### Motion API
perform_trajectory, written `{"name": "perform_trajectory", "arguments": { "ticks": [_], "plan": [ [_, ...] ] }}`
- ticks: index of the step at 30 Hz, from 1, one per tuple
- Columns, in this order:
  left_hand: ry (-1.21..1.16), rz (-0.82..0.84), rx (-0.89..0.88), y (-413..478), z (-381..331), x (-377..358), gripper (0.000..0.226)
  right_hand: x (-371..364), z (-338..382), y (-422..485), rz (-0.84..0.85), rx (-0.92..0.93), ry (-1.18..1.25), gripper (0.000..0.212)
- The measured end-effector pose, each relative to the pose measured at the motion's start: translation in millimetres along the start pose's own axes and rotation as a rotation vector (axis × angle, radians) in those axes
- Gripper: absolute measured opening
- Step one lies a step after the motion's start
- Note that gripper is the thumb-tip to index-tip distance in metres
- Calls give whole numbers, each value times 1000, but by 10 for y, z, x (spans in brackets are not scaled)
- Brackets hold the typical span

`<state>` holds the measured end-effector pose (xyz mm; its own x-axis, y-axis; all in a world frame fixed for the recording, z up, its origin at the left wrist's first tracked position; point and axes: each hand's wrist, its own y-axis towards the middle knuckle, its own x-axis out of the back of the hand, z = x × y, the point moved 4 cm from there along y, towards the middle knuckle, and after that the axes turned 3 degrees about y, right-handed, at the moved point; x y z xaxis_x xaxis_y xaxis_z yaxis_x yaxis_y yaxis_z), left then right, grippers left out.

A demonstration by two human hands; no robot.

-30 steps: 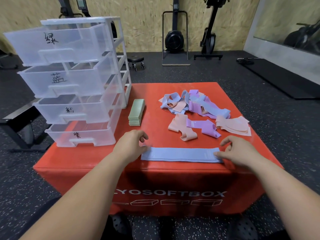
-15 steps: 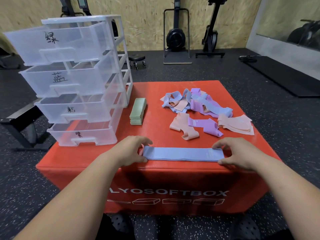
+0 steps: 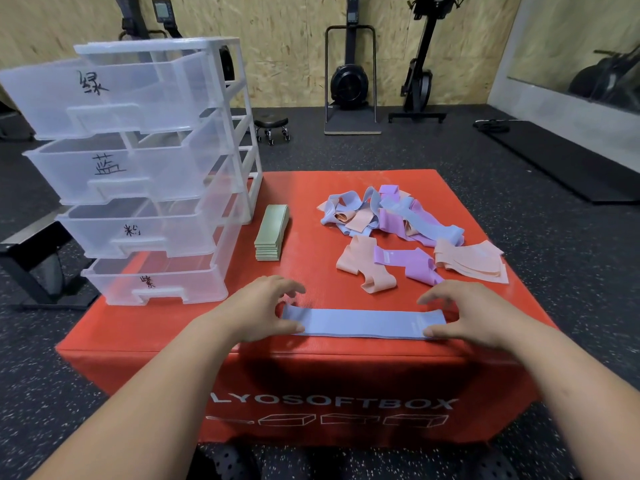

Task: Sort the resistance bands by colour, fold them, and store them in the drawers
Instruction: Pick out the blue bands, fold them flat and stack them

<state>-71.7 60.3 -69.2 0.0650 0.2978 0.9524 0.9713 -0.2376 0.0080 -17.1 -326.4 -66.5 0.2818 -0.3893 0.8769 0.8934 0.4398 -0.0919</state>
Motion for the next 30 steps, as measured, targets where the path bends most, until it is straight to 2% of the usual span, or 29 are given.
{"name": "perform_trajectory", "arguments": {
  "ticks": [8,11,15,23,30],
  "plan": [
    [-4,-60,-74,458,-202,-64,67,124,186,470,-207,50,-6,38],
    [-3,-68,-80,704,-260,-117,66,155,144,724,-258,37,-46,40],
    [-31,-127,-71,1071,-349,-165,61,209,-26,1065,-303,-85,-101,49],
    [-84,-182,-73,1603,-462,-327,55,105,-354,1610,-238,-290,-328,60],
    [-109,-177,-62,1797,-490,-409,55,35,-479,1857,-187,-362,-334,58]
  ]
}}
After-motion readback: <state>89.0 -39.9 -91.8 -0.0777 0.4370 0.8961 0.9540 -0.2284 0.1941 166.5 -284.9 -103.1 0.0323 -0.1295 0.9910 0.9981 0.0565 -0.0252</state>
